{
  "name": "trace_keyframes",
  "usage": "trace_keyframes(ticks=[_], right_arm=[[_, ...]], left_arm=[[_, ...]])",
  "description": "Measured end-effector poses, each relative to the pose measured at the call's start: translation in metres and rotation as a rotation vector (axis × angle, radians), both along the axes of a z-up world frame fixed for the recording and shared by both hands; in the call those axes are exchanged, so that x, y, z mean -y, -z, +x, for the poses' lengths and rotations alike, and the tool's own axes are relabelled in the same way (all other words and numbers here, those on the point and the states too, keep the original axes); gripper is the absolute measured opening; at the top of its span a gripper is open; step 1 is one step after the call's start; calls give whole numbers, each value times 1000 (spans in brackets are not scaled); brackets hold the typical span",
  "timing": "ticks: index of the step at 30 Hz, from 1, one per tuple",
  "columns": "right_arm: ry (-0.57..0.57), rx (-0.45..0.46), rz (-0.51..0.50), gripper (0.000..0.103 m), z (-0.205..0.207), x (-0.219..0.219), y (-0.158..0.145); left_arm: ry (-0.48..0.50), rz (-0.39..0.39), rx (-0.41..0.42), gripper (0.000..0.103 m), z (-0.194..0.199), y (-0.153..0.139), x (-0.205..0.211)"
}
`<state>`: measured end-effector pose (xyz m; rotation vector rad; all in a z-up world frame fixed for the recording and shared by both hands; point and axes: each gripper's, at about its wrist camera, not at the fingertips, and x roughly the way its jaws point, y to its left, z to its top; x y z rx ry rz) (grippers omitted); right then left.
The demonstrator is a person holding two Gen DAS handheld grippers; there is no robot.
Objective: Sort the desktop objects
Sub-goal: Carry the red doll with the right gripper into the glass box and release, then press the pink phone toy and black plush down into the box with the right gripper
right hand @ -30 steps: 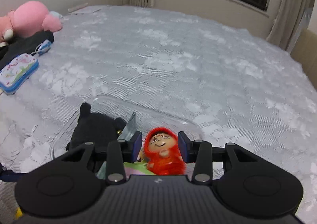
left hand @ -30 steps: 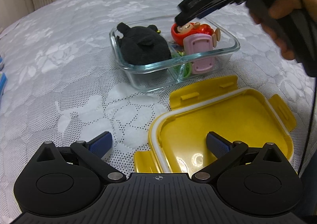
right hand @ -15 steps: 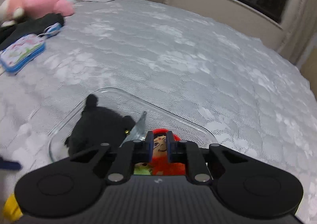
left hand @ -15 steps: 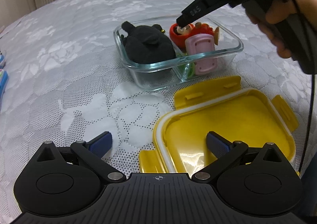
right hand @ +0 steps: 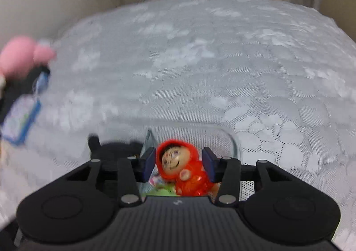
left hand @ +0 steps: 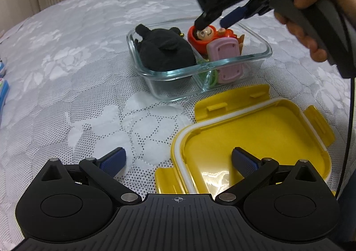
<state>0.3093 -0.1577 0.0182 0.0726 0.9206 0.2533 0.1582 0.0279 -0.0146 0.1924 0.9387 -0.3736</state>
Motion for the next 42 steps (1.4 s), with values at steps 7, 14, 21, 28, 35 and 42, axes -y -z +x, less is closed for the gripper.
trace_keyframes(ticks=[7,14,21,28,35,42], right_arm=[[-163,74,-239,53,-1,-36,17],[-455,262,-520,52,-45,-63,21],[-398,243,-491,59,-48,-50,5],[-257,199,-255,60,-50,-17,-36],[-296,64,-209,63,-53,-11,-21],[-210,33,-184,45,-43,-11,10]], left_arm=[[-1,-4,-2,103,1,0,-1],[-1,1,1,103,1,0,1],[3,1,2,103,0,0,1],[2,4,3,103,-1,0,1],[3,6,4,103,-1,1,2],[2,1,2,103,-2,0,0]])
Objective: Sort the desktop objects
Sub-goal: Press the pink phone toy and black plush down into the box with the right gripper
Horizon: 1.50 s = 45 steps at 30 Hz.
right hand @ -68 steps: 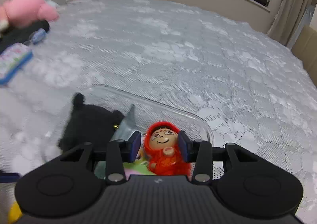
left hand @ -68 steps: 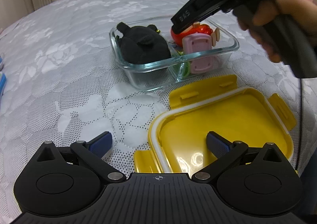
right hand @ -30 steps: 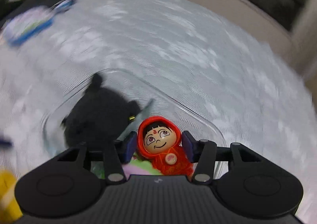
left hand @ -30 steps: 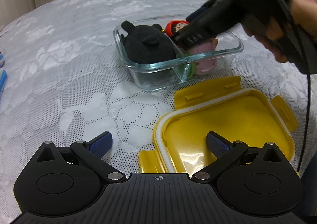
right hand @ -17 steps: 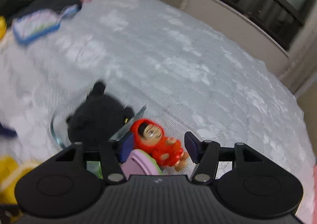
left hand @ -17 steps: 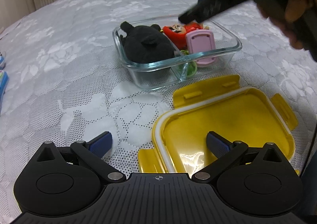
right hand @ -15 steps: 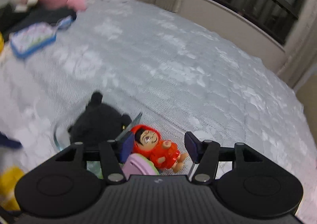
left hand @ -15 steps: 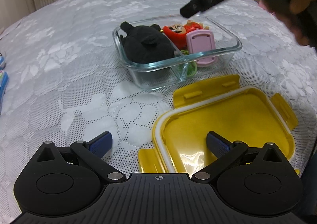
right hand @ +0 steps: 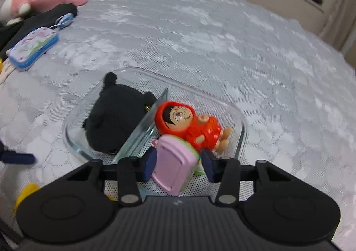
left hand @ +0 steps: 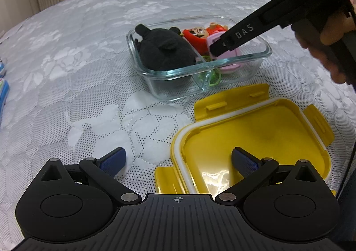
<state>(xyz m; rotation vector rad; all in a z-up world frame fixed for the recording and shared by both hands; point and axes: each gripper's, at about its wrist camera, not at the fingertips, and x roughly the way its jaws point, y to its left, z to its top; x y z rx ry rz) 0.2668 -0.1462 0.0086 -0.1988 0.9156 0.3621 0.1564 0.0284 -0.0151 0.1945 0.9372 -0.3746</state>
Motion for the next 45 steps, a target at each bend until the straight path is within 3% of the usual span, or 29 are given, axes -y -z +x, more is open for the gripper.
trace_keyframes(ticks=[2,7,9,12,15,18,21,22,24,26,28,30,34,38,45], right_arm=[[-6,-4,30,44,-1,2,1],[-46,-18,84,26,-7,8,-10],[-36,-33,120,26,-7,13,-15],[5,-40,93,26,-4,17,-15],[26,-27,53,32,-5,18,-12],[15,-7,86,36,-9,18,-17],[15,39,108,62,-12,15,-24],[18,46,99,67,-12,14,-23],[24,60,82,67,-10,12,-21],[30,74,65,61,-9,9,-20],[55,83,22,28,-7,7,-14],[55,73,19,27,-6,7,-9],[55,13,107,26,-7,13,-11],[49,31,69,27,-7,14,-9],[81,48,167,42,-13,28,-16]], left_arm=[[-1,-3,-2,103,1,0,-1],[-5,-3,-3,103,2,0,0],[-3,-3,-2,103,2,0,1],[-4,-2,-2,103,2,0,1],[-2,0,-1,103,1,0,1],[-1,-2,-2,103,2,1,1],[-3,0,-1,103,1,0,1],[-3,1,-1,103,1,0,1],[-2,3,0,103,1,0,1],[-4,4,0,103,1,0,0],[-9,4,1,103,1,0,-2],[-15,3,1,103,2,0,-4],[-35,2,0,103,5,0,-9],[-53,-4,5,103,8,-2,-15],[-104,-25,1,103,14,-2,-31]])
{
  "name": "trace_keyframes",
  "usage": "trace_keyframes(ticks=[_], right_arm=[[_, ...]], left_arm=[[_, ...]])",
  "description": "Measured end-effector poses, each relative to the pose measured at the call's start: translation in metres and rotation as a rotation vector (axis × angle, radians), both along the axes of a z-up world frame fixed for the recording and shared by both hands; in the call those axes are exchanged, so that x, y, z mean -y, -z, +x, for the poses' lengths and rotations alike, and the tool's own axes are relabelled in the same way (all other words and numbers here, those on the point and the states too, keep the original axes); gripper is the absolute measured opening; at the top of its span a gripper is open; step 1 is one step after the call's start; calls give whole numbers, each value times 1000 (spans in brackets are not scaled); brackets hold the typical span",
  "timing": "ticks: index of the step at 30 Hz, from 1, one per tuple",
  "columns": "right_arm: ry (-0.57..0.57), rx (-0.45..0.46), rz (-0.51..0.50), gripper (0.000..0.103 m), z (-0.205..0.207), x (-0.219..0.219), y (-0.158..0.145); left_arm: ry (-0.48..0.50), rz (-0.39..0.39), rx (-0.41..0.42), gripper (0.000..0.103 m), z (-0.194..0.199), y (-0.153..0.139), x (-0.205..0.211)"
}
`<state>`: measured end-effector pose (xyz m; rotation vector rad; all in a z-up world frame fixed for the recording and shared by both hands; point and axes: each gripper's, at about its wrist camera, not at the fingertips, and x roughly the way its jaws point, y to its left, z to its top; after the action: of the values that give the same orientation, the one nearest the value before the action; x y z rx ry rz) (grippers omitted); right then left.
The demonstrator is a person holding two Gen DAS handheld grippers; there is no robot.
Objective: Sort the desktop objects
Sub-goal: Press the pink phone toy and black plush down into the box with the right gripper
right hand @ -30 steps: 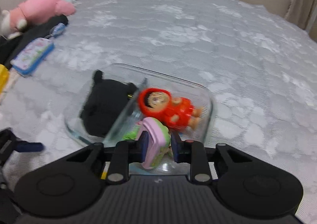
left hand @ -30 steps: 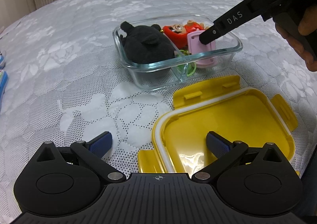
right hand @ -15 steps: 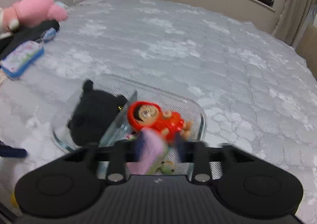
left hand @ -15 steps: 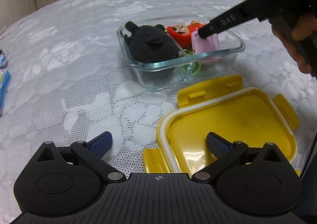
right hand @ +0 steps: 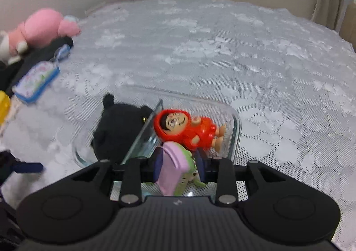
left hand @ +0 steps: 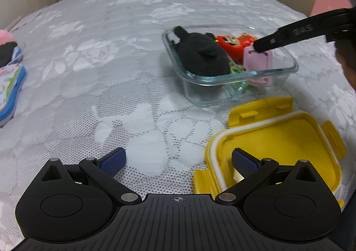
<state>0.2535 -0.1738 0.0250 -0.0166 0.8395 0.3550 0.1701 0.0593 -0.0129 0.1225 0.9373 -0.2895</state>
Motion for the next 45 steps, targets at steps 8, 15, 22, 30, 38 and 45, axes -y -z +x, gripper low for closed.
trace_keyframes(ticks=[8,15,22,30,38,45], right_arm=[[-57,156,-30,72,-18,-18,-26],[-185,345,-235,69,-18,-80,-27],[-214,280,-253,55,6,-118,-4],[-90,103,-19,43,26,-97,13],[93,-80,232,39,26,-63,8],[124,-92,258,46,27,-51,8]], left_arm=[[26,17,8,103,-3,0,8],[-3,6,8,103,-2,-1,-1],[-9,1,6,103,-1,-2,-5],[-5,6,0,103,0,0,-4],[1,10,-4,103,1,2,0],[14,16,-8,103,1,3,4]])
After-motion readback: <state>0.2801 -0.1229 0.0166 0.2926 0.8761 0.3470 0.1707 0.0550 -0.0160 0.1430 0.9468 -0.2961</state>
